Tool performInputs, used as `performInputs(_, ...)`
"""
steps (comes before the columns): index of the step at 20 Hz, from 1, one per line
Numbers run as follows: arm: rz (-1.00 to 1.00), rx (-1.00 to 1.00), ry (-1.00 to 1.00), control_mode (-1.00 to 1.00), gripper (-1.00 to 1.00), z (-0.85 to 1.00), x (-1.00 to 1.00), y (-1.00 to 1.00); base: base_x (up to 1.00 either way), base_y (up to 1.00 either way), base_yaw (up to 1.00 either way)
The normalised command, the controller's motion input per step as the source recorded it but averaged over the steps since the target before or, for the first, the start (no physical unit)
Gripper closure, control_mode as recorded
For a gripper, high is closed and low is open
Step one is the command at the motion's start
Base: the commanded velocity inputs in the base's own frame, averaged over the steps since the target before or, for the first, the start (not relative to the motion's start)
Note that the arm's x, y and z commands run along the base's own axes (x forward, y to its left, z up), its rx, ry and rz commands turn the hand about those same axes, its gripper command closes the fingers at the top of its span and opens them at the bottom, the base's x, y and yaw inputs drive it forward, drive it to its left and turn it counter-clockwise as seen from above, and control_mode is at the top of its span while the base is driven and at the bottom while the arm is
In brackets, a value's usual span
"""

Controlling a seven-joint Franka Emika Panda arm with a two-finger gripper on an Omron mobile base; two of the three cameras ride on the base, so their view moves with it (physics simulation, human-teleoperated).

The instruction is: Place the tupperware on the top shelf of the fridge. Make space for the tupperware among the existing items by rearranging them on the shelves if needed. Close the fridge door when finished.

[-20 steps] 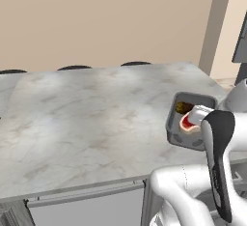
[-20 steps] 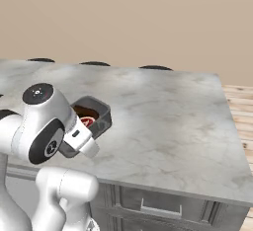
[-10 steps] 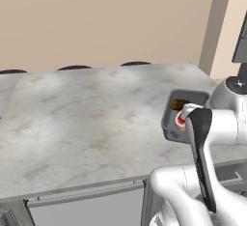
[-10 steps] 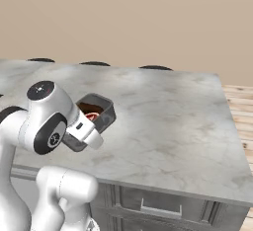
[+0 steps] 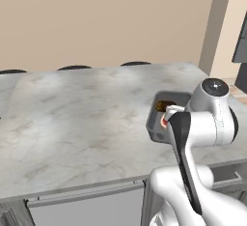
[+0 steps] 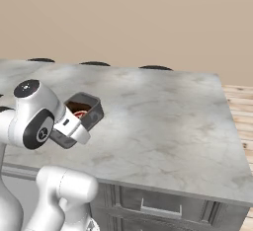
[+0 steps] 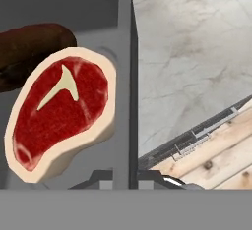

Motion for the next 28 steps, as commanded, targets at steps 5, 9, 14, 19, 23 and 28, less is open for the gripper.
performInputs(5, 0.00, 0.00, 0.00, -1.00, 1.00, 0.00, -0.02, 0.00, 0.00, 0.00, 0.00)
performInputs(9, -0.02, 0.00, 0.00, 1.00, 1.00, 0.00, -0.06, -0.09, -0.44, -0.71, -0.06)
performInputs(14, 0.00, 0.00, 0.00, 1.00, 1.00, 0.00, 0.00, 0.00, -0.74, -1.00, -0.07)
performInputs(19, 0.00, 0.00, 0.00, 1.00, 1.00, 0.00, 0.00, 0.00, -0.62, -1.00, -0.11)
performInputs(23, 0.00, 0.00, 0.00, 1.00, 1.00, 0.00, 0.00, 0.00, -0.27, -1.00, -0.08)
performInputs(28, 0.00, 0.00, 0.00, 1.00, 1.00, 0.00, 0.00, 0.00, -0.01, -1.00, -0.06)
